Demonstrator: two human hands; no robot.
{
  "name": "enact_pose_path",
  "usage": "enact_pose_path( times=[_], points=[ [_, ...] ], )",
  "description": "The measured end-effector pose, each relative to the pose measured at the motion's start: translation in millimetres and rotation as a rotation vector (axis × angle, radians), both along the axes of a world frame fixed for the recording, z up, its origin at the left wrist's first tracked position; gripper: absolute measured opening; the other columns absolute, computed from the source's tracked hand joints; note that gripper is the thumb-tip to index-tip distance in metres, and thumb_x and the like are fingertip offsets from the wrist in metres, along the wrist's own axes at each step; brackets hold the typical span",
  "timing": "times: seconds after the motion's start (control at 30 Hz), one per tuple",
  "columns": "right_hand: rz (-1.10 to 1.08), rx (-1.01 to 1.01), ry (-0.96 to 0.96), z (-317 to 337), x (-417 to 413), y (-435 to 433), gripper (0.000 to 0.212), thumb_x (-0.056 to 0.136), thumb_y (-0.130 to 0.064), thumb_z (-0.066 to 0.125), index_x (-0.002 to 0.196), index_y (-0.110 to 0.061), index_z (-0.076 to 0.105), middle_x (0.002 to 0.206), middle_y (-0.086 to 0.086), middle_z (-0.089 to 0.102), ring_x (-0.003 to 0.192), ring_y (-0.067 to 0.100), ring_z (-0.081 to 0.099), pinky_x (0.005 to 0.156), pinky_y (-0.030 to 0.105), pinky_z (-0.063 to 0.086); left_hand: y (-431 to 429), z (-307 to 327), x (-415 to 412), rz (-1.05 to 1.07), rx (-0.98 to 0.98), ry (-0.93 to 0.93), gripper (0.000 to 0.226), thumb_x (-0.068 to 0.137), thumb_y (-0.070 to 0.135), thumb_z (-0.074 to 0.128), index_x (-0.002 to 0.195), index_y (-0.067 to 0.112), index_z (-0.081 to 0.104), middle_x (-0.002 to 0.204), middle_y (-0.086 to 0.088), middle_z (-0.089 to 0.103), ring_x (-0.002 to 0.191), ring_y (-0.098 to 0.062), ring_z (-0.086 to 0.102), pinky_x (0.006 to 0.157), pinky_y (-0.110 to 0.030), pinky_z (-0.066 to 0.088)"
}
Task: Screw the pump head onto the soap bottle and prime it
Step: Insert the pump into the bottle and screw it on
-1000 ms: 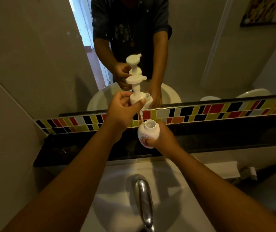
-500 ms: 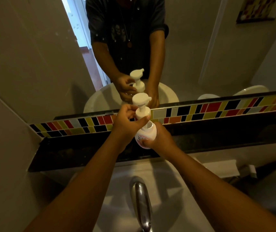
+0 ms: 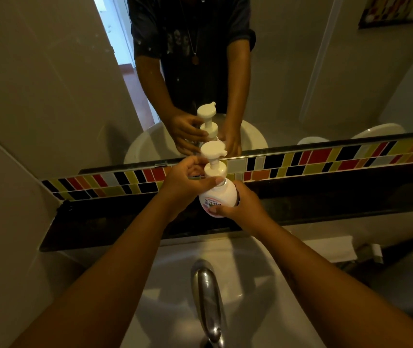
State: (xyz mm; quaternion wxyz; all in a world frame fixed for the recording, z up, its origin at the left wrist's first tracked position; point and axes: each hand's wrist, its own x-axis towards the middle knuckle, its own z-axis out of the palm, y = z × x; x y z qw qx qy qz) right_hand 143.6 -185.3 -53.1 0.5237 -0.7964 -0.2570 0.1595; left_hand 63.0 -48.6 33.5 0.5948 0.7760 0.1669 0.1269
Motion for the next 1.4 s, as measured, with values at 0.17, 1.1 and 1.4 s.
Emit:
enact_pose_path(
  times=[0.17,1.1,1.4],
  points=[
    [0.006,-0.024,0.007,2,0,0,0.072,0.066,-0.038,0.082,0.128,-0.023,0.048,0.127,0.005,0.059,0.113,0.024,0.057,0.094,0.046,0.051,3,-3,2,-0.046,0.078,0.025,0.056,0.074,0.016,0.078,0.123,0.021,0.053,0.123,-0.001,0.062,0.109,-0.015,0.060,0.084,-0.032,0.055],
    [0.044,-0.147,0.029,9,8,-2,0.077,0.064,-0.044,0.081,0.131,-0.026,0.046,0.132,0.004,0.057,0.117,0.027,0.055,0.097,0.051,0.049,-1,-24,13,-0.069,0.225,0.023,0.073,0.071,0.023,0.082,0.133,0.019,0.043,0.131,-0.004,0.054,0.118,-0.021,0.052,0.094,-0.036,0.049],
    [0.065,-0.158,0.015,10,10,-4,0.078,0.063,-0.047,0.080,0.131,-0.029,0.045,0.132,0.003,0.057,0.117,0.027,0.055,0.097,0.052,0.049,-7,-35,10,0.091,0.081,-0.077,0.064,0.070,0.021,0.083,0.121,0.030,0.045,0.123,0.004,0.057,0.113,-0.018,0.056,0.085,-0.033,0.055]
  ],
)
